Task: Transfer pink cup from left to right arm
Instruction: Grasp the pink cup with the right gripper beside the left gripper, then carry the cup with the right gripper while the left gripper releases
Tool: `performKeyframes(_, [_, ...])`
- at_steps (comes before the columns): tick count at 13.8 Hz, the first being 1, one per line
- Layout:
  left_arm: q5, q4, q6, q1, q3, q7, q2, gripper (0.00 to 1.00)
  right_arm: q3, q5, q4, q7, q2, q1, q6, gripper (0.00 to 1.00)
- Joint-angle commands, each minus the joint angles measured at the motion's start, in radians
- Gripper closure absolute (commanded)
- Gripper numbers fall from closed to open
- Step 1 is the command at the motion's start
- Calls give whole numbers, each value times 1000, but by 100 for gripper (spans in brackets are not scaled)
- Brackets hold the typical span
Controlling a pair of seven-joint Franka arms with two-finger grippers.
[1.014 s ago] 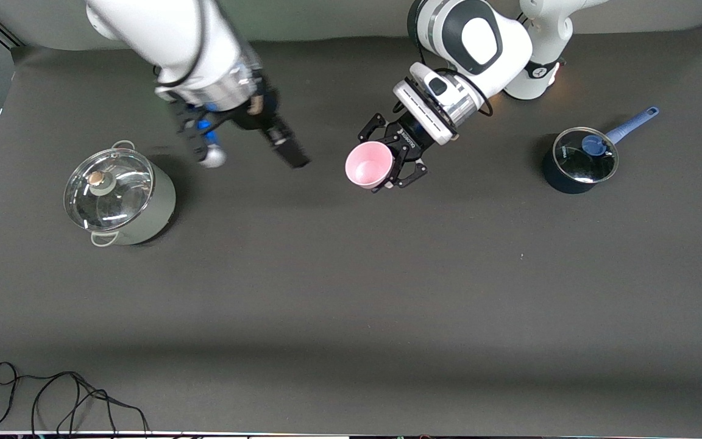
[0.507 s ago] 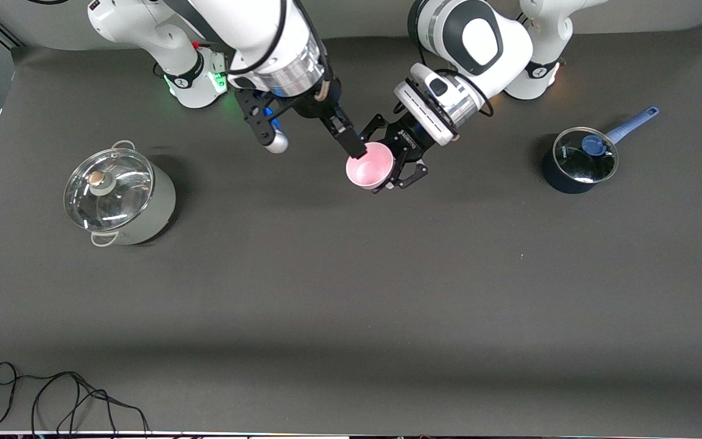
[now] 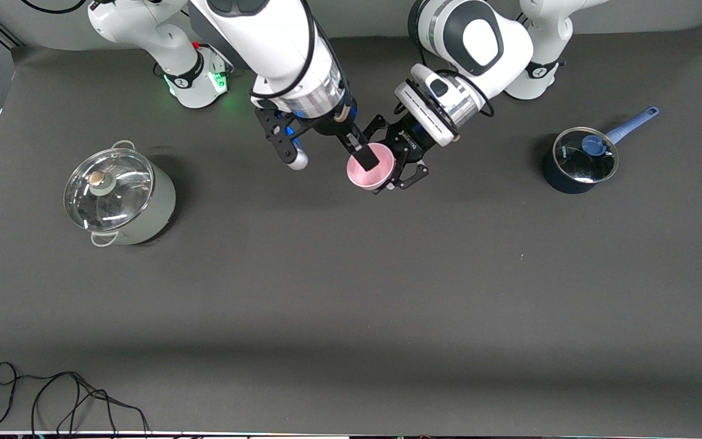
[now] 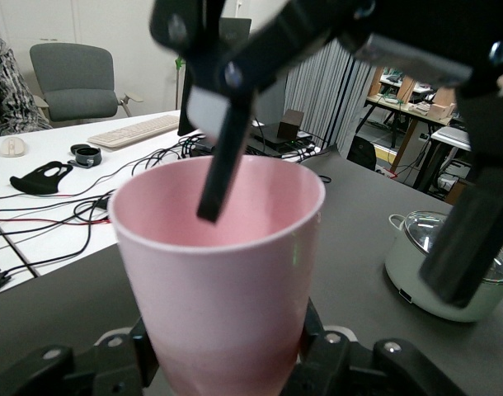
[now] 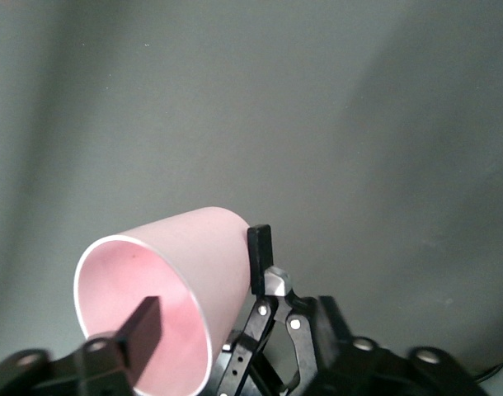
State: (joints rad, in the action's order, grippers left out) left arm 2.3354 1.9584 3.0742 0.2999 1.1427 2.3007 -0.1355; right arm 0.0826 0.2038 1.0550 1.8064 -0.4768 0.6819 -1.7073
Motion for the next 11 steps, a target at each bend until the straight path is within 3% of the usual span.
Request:
performKeyframes(1, [16,-12,15,-10,-9,0,1,54,-12,8,-47,5,-22,15,8,100])
performKeyframes(5, [16,-12,14,-8,-14,0,-1,54,-14,5,-49,-19,-20,13,6,100])
performKeyframes(9, [16,-12,14,-7,-14,0,-3,45,-14,5,-49,-22,-20,11,5,100])
performKeyframes(11, [16,-15,14,-4,-14,0,-4,2,-15,5,-49,-42,-17,4,8,100])
